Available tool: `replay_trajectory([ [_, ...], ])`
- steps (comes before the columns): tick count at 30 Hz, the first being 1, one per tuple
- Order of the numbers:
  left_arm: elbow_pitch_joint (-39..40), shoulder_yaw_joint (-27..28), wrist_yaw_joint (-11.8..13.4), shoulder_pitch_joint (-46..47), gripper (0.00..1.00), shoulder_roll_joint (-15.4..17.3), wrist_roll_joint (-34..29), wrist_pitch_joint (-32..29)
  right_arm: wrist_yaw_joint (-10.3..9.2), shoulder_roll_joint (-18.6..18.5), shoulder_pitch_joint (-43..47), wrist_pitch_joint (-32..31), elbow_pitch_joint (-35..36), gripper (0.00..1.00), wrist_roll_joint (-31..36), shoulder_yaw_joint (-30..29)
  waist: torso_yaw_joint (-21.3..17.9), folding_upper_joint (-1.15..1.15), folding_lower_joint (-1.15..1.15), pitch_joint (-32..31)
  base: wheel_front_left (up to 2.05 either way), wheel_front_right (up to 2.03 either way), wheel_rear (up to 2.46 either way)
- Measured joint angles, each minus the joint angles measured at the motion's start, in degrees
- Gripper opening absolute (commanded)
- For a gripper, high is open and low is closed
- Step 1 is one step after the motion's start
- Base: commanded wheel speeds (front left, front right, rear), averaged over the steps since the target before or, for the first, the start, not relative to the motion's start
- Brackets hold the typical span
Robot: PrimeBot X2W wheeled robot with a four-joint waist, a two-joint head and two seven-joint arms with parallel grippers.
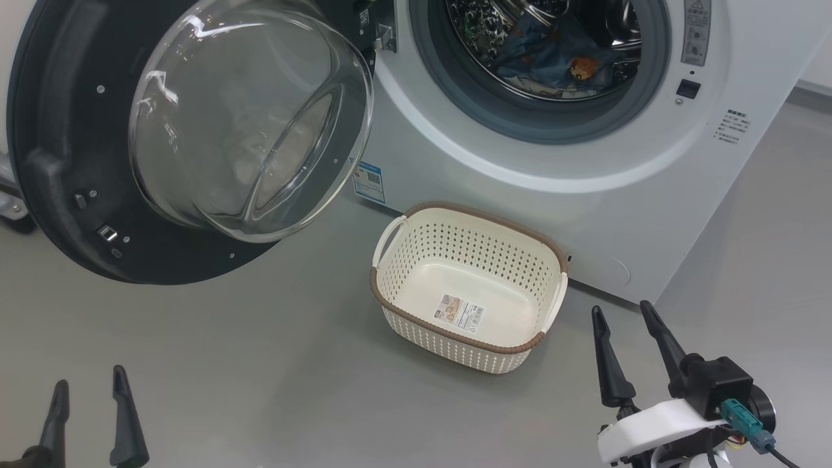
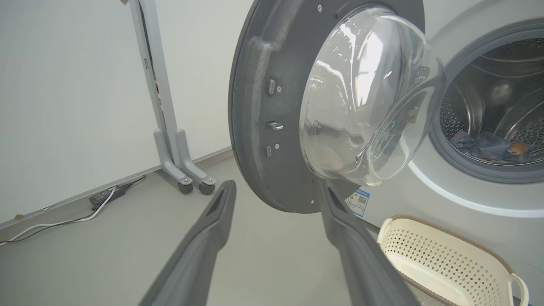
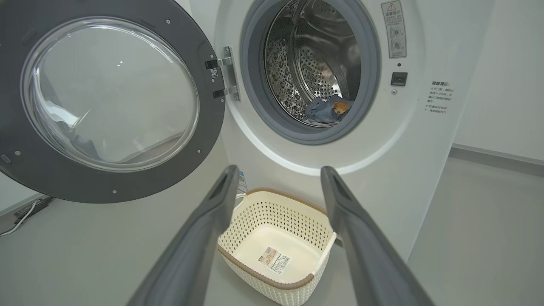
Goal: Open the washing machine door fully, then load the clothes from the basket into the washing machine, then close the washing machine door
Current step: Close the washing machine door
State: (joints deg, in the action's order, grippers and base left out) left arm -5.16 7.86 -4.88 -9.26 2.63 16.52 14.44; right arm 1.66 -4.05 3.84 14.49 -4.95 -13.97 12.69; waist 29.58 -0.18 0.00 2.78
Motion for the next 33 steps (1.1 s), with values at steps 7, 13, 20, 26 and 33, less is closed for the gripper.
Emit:
replay_trajectory([
  [7,0.0,1.3,0.6,0.0,1.0,-0.1,0.4,0.0,0.3,0.1,-0.4,0.0,-0.8,1.0,0.0,0.8,0.7,0.0,0.0,-0.2,0.0,0.0,0.0],
  [13,-0.1,1.4,0.6,0.0,1.0,-0.1,0.6,0.0,0.32,0.1,-0.7,0.0,-1.4,1.0,0.0,0.9,0.8,0.0,0.0,-0.3,0.0,0.0,0.0],
  [20,-0.2,1.5,0.6,-0.1,1.0,-0.1,0.6,0.0,0.32,0.1,-1.1,0.0,-1.6,1.0,0.0,1.0,0.8,0.0,0.0,-0.4,0.0,0.0,0.0],
  [26,-0.4,1.5,0.5,-0.1,0.13,-0.1,0.8,0.0,0.32,0.3,-1.1,0.0,-1.9,1.0,0.0,1.1,0.4,0.0,0.0,-0.3,0.0,0.0,0.0],
  [33,-1.3,1.5,0.4,-0.1,0.0,-0.2,1.9,0.0,0.32,0.3,-1.1,0.0,-2.0,1.0,0.0,1.1,-0.1,0.0,0.0,-0.2,0.0,0.0,0.0],
])
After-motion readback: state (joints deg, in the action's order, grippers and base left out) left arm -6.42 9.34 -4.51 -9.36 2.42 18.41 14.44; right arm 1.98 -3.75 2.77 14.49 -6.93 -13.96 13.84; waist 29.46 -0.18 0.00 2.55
